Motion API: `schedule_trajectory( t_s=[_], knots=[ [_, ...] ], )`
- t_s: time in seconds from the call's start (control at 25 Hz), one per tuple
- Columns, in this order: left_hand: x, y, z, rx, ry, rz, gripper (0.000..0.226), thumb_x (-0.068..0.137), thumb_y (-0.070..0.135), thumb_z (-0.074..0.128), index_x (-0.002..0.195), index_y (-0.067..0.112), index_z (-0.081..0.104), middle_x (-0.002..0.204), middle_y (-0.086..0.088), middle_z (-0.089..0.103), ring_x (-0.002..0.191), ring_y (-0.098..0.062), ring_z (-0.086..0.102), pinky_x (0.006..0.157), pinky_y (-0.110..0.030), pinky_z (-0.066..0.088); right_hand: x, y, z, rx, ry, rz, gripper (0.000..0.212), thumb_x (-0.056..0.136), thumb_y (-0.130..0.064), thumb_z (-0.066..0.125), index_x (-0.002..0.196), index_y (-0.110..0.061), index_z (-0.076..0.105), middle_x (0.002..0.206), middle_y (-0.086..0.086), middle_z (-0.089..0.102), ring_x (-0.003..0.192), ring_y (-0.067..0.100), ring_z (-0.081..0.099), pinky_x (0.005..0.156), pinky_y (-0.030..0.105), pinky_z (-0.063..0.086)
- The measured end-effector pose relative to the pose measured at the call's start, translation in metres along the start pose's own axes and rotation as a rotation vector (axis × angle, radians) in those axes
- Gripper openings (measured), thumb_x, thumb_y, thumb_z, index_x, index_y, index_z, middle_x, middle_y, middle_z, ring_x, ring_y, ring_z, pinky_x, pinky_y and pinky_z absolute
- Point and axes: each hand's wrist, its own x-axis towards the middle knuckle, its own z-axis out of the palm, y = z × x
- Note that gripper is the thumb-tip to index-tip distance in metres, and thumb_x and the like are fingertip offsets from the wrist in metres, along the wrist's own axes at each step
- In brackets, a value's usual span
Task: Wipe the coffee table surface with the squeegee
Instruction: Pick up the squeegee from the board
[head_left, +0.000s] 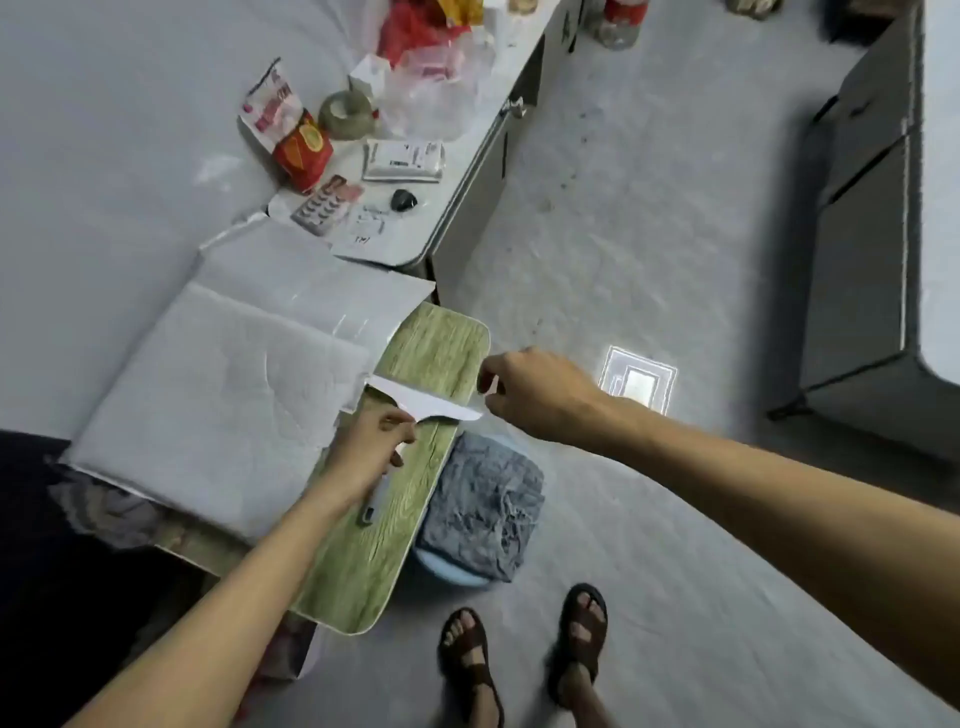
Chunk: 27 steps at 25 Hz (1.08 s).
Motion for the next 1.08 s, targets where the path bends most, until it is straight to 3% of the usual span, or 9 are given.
schedule_trajectory(
  t_s=[0.12,0.2,0.28,0.44,0.52,0.64,0.76,0.84,1.08],
  knots=[
    [0.061,-0.067,0.043,0.018,0.216,-0.044,0.018,0.091,0.017,0.059,0.108,0.016,0.064,0.106,-0.006,0.071,0.075,-0.017,0.066,0.071,-0.031,0.050,0.050,0.026,0.082,0.045,-0.048,-0.037,0.029,0.087,-0.013,0.052,0.111,-0.019,0.066,0.105,0.007,0.070,0.095,0.028,0.064,0.068,0.031,0.044],
    [0.094,-0.109,0.069,0.079,0.255,-0.085,0.034,0.093,0.020,0.058,0.126,0.015,0.054,0.125,-0.008,0.063,0.105,-0.026,0.062,0.088,-0.035,0.046,0.072,0.041,0.134,0.107,-0.042,-0.036,0.029,0.085,-0.010,0.053,0.108,-0.020,0.068,0.104,0.007,0.072,0.093,0.026,0.065,0.072,0.033,0.051],
    [0.113,-0.136,0.081,0.184,0.251,-0.124,0.042,0.094,0.025,0.057,0.134,0.014,0.047,0.131,-0.011,0.059,0.116,-0.033,0.057,0.096,-0.043,0.045,0.084,0.053,0.165,0.156,-0.016,-0.021,0.029,0.084,-0.008,0.054,0.105,-0.021,0.070,0.104,0.007,0.072,0.092,0.025,0.066,0.076,0.038,0.055],
    [0.133,-0.158,0.085,0.519,0.232,-0.094,0.026,0.095,0.030,0.055,0.110,0.011,0.061,0.105,-0.013,0.070,0.089,-0.032,0.063,0.074,-0.036,0.047,0.091,0.067,0.198,0.197,-0.050,-0.018,0.030,0.084,-0.006,0.053,0.104,-0.018,0.070,0.108,0.007,0.071,0.096,0.024,0.065,0.080,0.042,0.055],
    [0.131,-0.148,0.082,0.487,0.175,-0.065,0.026,0.094,0.032,0.057,0.107,0.010,0.062,0.093,-0.008,0.069,0.075,-0.026,0.061,0.065,-0.031,0.044,0.086,0.070,0.196,0.215,-0.052,-0.001,0.030,0.084,-0.006,0.053,0.105,-0.019,0.071,0.108,0.006,0.072,0.098,0.022,0.065,0.082,0.040,0.055],
    [0.120,-0.111,0.075,0.222,-0.059,-0.062,0.022,0.090,0.029,0.064,0.098,0.008,0.062,0.077,-0.006,0.065,0.056,-0.015,0.055,0.053,-0.026,0.039,0.073,0.070,0.173,0.270,-0.026,0.061,0.027,0.086,-0.009,0.055,0.105,-0.019,0.071,0.107,0.004,0.073,0.097,0.022,0.067,0.084,0.038,0.054],
    [0.085,-0.039,0.080,0.013,-0.277,-0.035,0.015,0.089,0.023,0.065,0.084,0.011,0.057,0.065,-0.011,0.058,0.045,-0.015,0.041,0.045,-0.026,0.031,0.038,0.073,0.126,0.310,0.024,0.123,0.023,0.088,-0.013,0.057,0.106,-0.019,0.071,0.104,0.004,0.073,0.094,0.022,0.067,0.081,0.034,0.052],
    [0.056,0.023,0.081,-0.087,-0.368,0.004,0.013,0.089,0.019,0.064,0.089,0.008,0.058,0.062,-0.003,0.056,0.043,-0.010,0.039,0.040,-0.022,0.031,0.005,0.077,0.082,0.297,0.022,0.130,0.022,0.090,-0.017,0.057,0.107,-0.021,0.070,0.102,0.004,0.073,0.093,0.023,0.066,0.079,0.036,0.052],
    [-0.013,0.232,0.092,-0.257,-0.472,0.165,0.014,0.090,0.018,0.065,0.087,0.007,0.056,0.051,0.006,0.060,0.037,-0.007,0.041,0.036,-0.016,0.032,-0.094,0.121,-0.074,0.259,0.104,0.136,0.025,0.092,-0.042,0.057,0.103,-0.022,0.067,0.096,0.001,0.071,0.079,0.018,0.060,0.071,0.033,0.048]
  ],
)
